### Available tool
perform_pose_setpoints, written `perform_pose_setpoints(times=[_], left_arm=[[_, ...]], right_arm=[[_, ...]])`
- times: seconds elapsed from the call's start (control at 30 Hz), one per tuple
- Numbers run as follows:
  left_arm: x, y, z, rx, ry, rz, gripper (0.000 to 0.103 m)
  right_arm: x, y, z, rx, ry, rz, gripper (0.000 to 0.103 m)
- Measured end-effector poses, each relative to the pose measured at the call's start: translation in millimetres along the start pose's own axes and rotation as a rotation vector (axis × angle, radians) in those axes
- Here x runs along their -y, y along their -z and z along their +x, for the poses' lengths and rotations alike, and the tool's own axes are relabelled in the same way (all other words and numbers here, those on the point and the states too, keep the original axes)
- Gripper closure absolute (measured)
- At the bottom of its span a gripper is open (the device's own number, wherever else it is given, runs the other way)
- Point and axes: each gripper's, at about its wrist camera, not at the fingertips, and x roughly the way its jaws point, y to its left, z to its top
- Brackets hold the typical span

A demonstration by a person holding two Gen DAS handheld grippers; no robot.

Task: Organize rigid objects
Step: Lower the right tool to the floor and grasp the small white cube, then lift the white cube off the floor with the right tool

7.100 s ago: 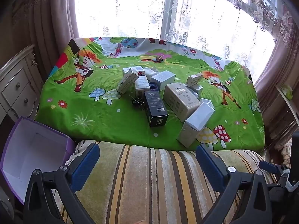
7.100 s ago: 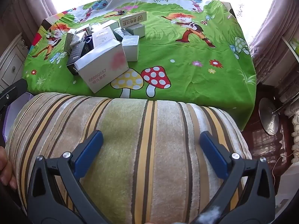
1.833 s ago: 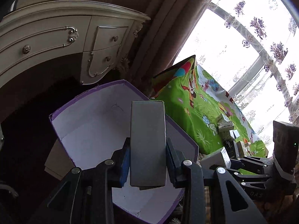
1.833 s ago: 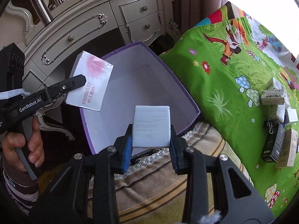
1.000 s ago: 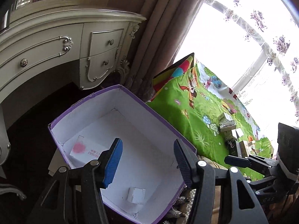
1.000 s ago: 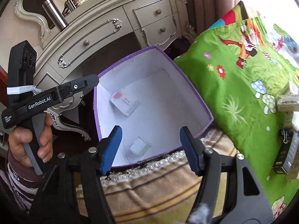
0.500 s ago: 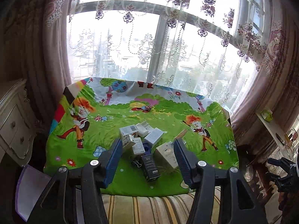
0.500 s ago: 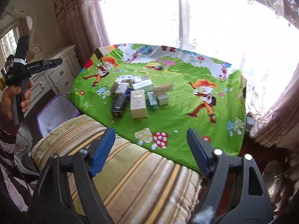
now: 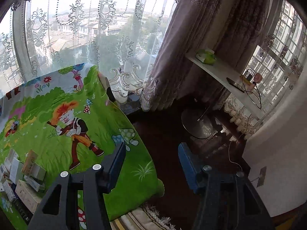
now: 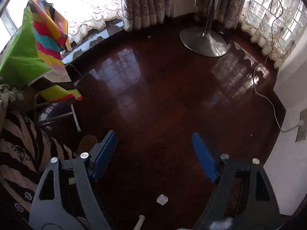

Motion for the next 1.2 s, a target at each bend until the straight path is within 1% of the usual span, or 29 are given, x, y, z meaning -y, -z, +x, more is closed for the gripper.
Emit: perform_pose_setpoints(times=[0.03, 0.07, 0.1, 0.13, 0.2, 0.23, 0.27, 0.33, 0.43, 0.5, 0.57, 0.67, 0.8, 0.87, 0.93, 1.0, 1.1, 1.13, 1.17, 1.2], left_arm=[[14, 1, 11, -0.014, 0.004, 0.030, 0.045], [26, 3, 19, -0.024, 0.009, 0.055, 0.045], [34, 4, 25, -0.034, 0.023, 0.074, 0.045], [41, 7, 31, -0.041, 0.033, 0.087, 0.045], [48, 12, 45, -0.061, 0.029, 0.097, 0.045], [49, 15, 51, -0.074, 0.030, 0.096, 0.045], [51, 18, 56, -0.085, 0.030, 0.095, 0.045], [54, 24, 67, -0.099, 0.035, 0.105, 0.045], [61, 40, 85, -0.108, 0.039, 0.104, 0.045], [64, 55, 106, -0.125, 0.044, 0.060, 0.045], [69, 73, 132, -0.156, 0.093, 0.022, 0.045], [75, 93, 160, -0.195, 0.119, -0.010, 0.045], [77, 96, 173, -0.187, 0.133, -0.051, 0.046], [85, 99, 178, -0.194, 0.133, -0.026, 0.046], [94, 101, 182, -0.199, 0.130, 0.009, 0.045], [96, 100, 185, -0.203, 0.132, 0.015, 0.045], [93, 99, 183, -0.200, 0.134, 0.002, 0.046], [92, 98, 182, -0.196, 0.136, 0.001, 0.045], [91, 97, 179, -0.192, 0.141, -0.002, 0.045], [89, 96, 177, -0.185, 0.152, -0.013, 0.045]], right_arm=[[8, 15, 28, -0.054, -0.004, 0.037, 0.020], [13, 31, 50, -0.076, -0.012, 0.058, 0.020], [19, 49, 70, -0.097, 0.012, 0.080, 0.020], [24, 66, 88, -0.123, 0.034, 0.117, 0.020], [36, 103, 116, -0.151, 0.028, 0.227, 0.020], [40, 119, 128, -0.172, 0.044, 0.270, 0.020], [43, 133, 138, -0.193, 0.056, 0.305, 0.020], [50, 161, 153, -0.200, 0.073, 0.361, 0.021], [54, 194, 172, -0.209, 0.153, 0.406, 0.021], [56, 214, 187, -0.254, 0.194, 0.422, 0.020], [52, 235, 199, -0.276, 0.189, 0.436, 0.020], [61, 257, 221, -0.301, 0.198, 0.436, 0.020], [75, 279, 255, -0.341, 0.163, 0.511, 0.020], [74, 286, 273, -0.378, 0.141, 0.530, 0.020], [74, 287, 281, -0.375, 0.148, 0.516, 0.020], [80, 288, 289, -0.378, 0.139, 0.553, 0.021], [86, 297, 301, -0.417, 0.128, 0.607, 0.031], [91, 299, 300, -0.405, 0.114, 0.626, 0.037], [93, 299, 298, -0.396, 0.111, 0.624, 0.035], [94, 302, 296, -0.399, 0.111, 0.608, 0.036]])
